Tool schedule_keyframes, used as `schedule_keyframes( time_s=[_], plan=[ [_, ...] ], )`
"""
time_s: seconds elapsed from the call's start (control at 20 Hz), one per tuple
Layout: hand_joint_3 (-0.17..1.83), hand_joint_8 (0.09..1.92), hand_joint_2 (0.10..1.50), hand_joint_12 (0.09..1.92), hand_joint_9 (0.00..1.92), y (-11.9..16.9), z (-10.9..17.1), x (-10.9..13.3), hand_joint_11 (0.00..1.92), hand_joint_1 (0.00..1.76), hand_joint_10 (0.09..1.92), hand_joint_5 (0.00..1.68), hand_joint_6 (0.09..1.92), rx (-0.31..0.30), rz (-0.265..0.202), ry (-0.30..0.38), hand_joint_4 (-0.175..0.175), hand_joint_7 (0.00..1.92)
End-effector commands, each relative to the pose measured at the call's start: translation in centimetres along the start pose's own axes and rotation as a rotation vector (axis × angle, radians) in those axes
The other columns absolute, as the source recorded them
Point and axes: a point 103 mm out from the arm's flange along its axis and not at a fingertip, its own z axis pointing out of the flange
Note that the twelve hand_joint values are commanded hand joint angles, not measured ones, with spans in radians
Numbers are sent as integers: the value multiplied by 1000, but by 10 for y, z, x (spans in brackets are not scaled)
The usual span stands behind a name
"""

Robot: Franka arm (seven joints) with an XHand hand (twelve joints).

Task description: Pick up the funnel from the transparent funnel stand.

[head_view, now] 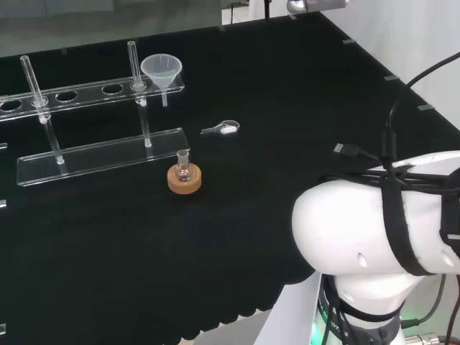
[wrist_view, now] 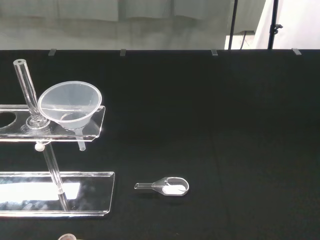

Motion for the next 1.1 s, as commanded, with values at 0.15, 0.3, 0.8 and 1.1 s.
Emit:
schedule_keyframes(
  time_s=[0.15, 0.3, 0.8, 1.1],
  plan=[
    [382, 572, 1198, 1329, 235, 0, -1, 0, 199, 3, 658, 254, 87, -9, 5, -4, 14, 37],
    [384, 570, 1202, 1325, 235, 1, 1, -1, 203, 0, 656, 258, 87, -7, 12, -1, 14, 37],
    [383, 568, 1204, 1326, 240, 11, 12, 3, 201, 0, 654, 267, 87, 4, 43, -1, 11, 39],
    [381, 567, 1204, 1327, 245, 20, 22, 6, 199, 0, 654, 270, 87, 13, 58, -5, 11, 43]
  ],
)
